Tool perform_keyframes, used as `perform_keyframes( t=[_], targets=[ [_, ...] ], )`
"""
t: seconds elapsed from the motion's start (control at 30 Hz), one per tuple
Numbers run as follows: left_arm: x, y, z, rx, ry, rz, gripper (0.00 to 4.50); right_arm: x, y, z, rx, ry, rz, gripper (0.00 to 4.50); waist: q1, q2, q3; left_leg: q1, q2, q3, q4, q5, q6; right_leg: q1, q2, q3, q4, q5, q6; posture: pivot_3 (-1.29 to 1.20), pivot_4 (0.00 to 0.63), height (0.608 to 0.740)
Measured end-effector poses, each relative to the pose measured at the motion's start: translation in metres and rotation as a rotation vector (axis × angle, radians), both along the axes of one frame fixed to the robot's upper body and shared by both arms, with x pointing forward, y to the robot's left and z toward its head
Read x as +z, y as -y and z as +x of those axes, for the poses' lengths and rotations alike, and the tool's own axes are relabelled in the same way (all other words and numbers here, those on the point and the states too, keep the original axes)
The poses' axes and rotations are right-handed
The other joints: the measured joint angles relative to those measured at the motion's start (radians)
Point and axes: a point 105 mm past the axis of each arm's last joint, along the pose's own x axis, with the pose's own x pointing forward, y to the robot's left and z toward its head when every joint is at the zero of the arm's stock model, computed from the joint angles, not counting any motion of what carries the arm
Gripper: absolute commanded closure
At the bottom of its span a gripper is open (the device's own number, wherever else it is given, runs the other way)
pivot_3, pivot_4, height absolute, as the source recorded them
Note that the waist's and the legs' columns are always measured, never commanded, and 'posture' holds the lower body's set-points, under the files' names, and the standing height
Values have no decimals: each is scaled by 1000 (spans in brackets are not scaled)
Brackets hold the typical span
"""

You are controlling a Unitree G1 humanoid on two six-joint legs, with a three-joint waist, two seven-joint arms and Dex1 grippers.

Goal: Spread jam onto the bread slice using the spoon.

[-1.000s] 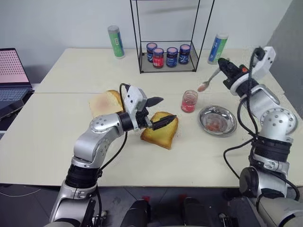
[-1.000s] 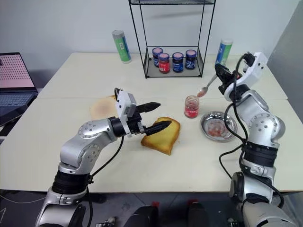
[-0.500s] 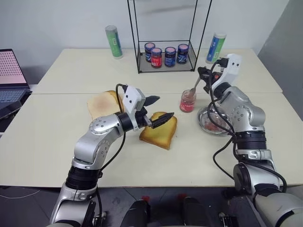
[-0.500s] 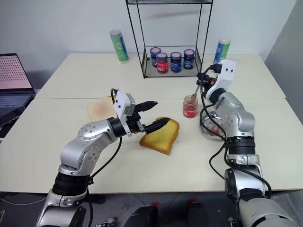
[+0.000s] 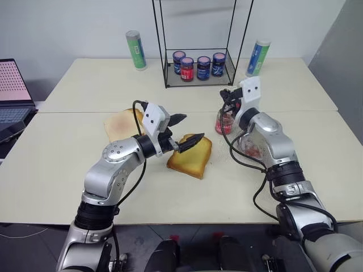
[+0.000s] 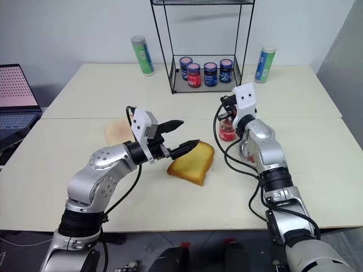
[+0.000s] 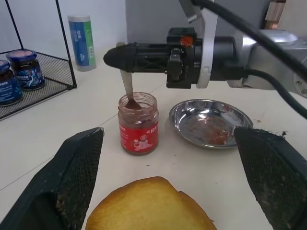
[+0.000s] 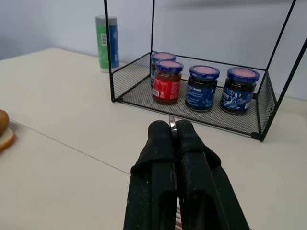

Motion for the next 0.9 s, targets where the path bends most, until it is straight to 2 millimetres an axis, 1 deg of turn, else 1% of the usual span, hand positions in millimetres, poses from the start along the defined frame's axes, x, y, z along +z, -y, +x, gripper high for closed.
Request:
perform_keyframes(
  t=[0.07, 0.27, 0.37, 0.57, 0.9],
  targets=[
    [1, 0, -2, -1, 1, 3, 0, -15, 4, 0, -18, -27, -23, 4464, 0, 0, 0, 0, 0, 0, 0, 0, 0, 0, 0, 0, 0, 0, 0, 0, 150, 740],
    [0, -1, -2, -1, -3, 6, 0, -17, 3, 1, -23, -43, 17, 4464, 0, 0, 0, 0, 0, 0, 0, 0, 0, 0, 0, 0, 0, 0, 0, 0, 150, 740],
    [0, -1, -2, -1, -3, 7, 0, -19, 11, 4, -61, -122, 172, 4464, 0, 0, 0, 0, 0, 0, 0, 0, 0, 0, 0, 0, 0, 0, 0, 0, 150, 740],
    [0, -1, -2, -1, -3, 7, 0, -23, 23, 8, -108, -240, 357, 4464, 0, 0, 0, 0, 0, 0, 0, 0, 0, 0, 0, 0, 0, 0, 0, 0, 150, 740],
    [1, 0, 0, 1, -1, 4, 0, -19, 30, 10, -137, -336, 535, 4464, 0, 0, 0, 0, 0, 0, 0, 0, 0, 0, 0, 0, 0, 0, 0, 0, 150, 740]
  ],
)
